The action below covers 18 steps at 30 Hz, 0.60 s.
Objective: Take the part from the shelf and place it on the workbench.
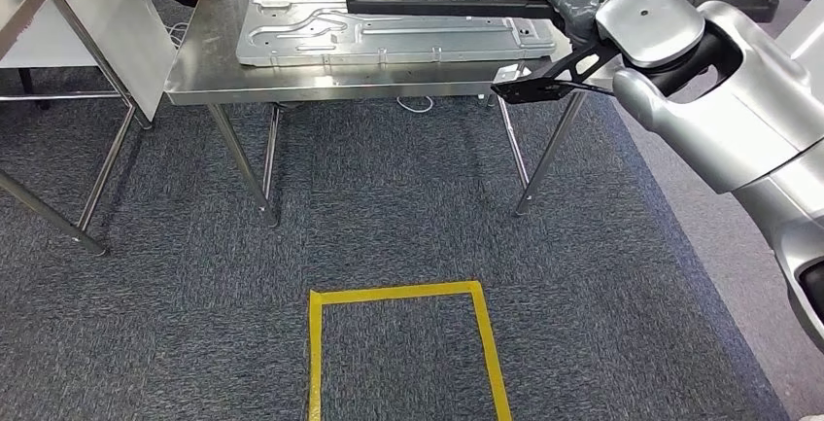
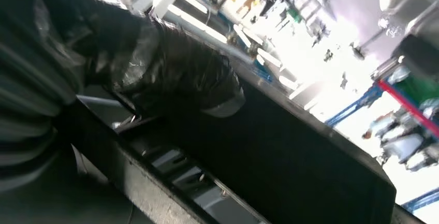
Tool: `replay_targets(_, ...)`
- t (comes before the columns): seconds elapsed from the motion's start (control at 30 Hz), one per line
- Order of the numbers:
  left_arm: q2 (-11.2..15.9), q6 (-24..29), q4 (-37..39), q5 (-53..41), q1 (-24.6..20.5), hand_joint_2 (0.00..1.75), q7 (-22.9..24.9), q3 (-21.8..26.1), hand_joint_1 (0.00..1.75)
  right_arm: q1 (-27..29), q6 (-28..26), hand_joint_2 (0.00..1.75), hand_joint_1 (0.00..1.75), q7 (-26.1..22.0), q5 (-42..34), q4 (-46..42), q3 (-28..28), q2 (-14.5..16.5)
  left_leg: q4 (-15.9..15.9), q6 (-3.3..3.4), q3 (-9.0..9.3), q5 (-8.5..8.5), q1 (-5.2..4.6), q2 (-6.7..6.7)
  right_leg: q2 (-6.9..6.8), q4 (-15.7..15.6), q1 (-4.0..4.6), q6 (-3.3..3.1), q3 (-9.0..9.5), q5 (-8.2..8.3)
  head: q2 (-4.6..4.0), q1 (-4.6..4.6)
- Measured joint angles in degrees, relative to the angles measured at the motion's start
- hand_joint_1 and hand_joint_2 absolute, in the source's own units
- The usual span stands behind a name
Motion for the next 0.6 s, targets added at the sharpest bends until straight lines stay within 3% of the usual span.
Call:
replay_targets(0.03, 0.0, 0.0, 0.0, 0.0, 0.1, 1.75, 0.0, 0.0, 0.00, 0.2, 0.0, 1.75, 1.75, 0.0, 0.0, 0.1, 0.0, 0.0, 0.0, -0.11, 0.50, -0.40, 0.01, -0.06, -0.07, 0.9, -0.14, 0.12, -1.12, 0.46, 0.00, 0.00)
replay_targets(0.07, 0.0, 0.0, 0.0, 0.0, 0.1, 1.75, 0.0, 0.0, 0.00, 0.3, 0.0, 1.75, 1.75, 0.0, 0.0, 0.1, 0.1, 0.0, 0.0, -0.26, 1.12, -0.87, 0.02, -0.13, -0.14, -0.4, -0.24, 0.11, -1.15, 1.96, 0.00, 0.00)
replay_targets(0.13, 0.0, 0.0, 0.0, 0.0, 0.2, 1.75, 0.1, 0.0, 0.00, 0.2, -0.1, 1.75, 1.75, 0.0, 0.0, 0.2, 0.1, 0.0, -0.1, -0.71, 2.44, -1.96, 0.07, -0.19, -0.40, -7.9, -0.26, -0.40, 1.34, 7.01, 0.00, 0.00)
replay_targets(0.2, 0.0, 0.0, 0.0, 0.0, 0.1, 1.75, 0.3, 0.0, 0.00, 0.0, -0.4, 1.75, 1.75, -0.1, -0.1, 0.4, 0.2, 0.1, -0.4, -1.32, 3.33, -2.80, 0.08, -0.14, -0.72, -13.8, 0.26, -1.11, 3.52, 9.34, 0.01, -0.03)
replay_targets(0.3, -0.1, 0.1, 0.0, 0.2, -0.1, 1.75, 0.4, 0.0, 0.00, -0.1, -0.7, 1.75, 1.75, -0.3, -0.2, 0.6, 0.2, 0.2, -1.0, -2.48, 4.38, -2.88, -0.02, 0.03, -0.67, -15.8, 0.74, -2.18, 4.81, 8.98, 0.01, -0.08)
replay_targets(0.37, -0.2, 0.1, 0.0, 0.2, -0.1, 1.75, 0.4, 0.1, 0.00, -0.2, -0.8, 1.75, 1.75, -0.4, -0.2, 0.8, 0.2, 0.3, 1.7, -2.92, 3.48, -2.47, 0.00, 0.02, -0.55, -16.4, 0.60, -3.12, 6.23, 8.67, 0.01, -0.13)
replay_targets(0.43, -0.1, 0.1, 0.0, 0.2, 0.0, 1.75, 0.4, 0.1, 0.00, -0.3, -0.8, 1.75, 1.75, -0.5, -0.2, 0.9, 0.2, 0.4, 8.6, -3.07, -0.59, -3.28, 0.05, -0.04, -0.46, -16.7, 0.71, -3.93, 7.64, 7.81, 0.01, -0.15)
replay_targets(0.5, -0.1, 0.1, 0.0, 0.2, 0.1, 1.75, 0.4, 0.1, 0.00, -0.1, -0.8, 1.75, 1.75, -0.6, -0.2, 1.0, 0.3, 0.6, 14.6, -3.17, -5.43, -6.33, -0.03, -0.08, -0.25, -16.8, 1.00, -4.26, 8.99, 6.57, 0.00, -0.18)
replay_targets(0.53, -0.1, 0.1, 0.0, 0.2, 0.1, 1.75, 0.4, 0.1, 0.00, 0.1, -0.8, 1.75, 1.75, -0.7, -0.2, 1.0, 0.3, 0.7, 15.4, -3.08, -7.01, -7.54, -0.08, -0.10, -0.08, -16.8, 1.16, -4.31, 9.84, 5.89, 0.00, -0.18)
replay_targets(0.57, -0.1, 0.1, 0.0, 0.2, 0.2, 1.75, 0.4, 0.1, 0.00, 0.2, -0.8, 1.75, 1.75, -0.7, -0.2, 1.0, 0.4, 0.8, 14.6, -2.89, -7.78, -7.62, -0.12, -0.12, 0.08, -16.8, 1.32, -4.31, 10.78, 5.21, 0.00, -0.18)
replay_targets(0.6, -0.1, 0.1, 0.0, 0.2, 0.2, 1.75, 0.4, 0.1, 0.00, 0.3, -0.8, 1.75, 1.75, -0.7, -0.2, 1.0, 0.4, 0.9, 12.0, -2.59, -7.73, -6.11, -0.21, -0.15, 0.19, -16.8, 1.46, -4.28, 11.79, 4.50, 0.00, -0.17)
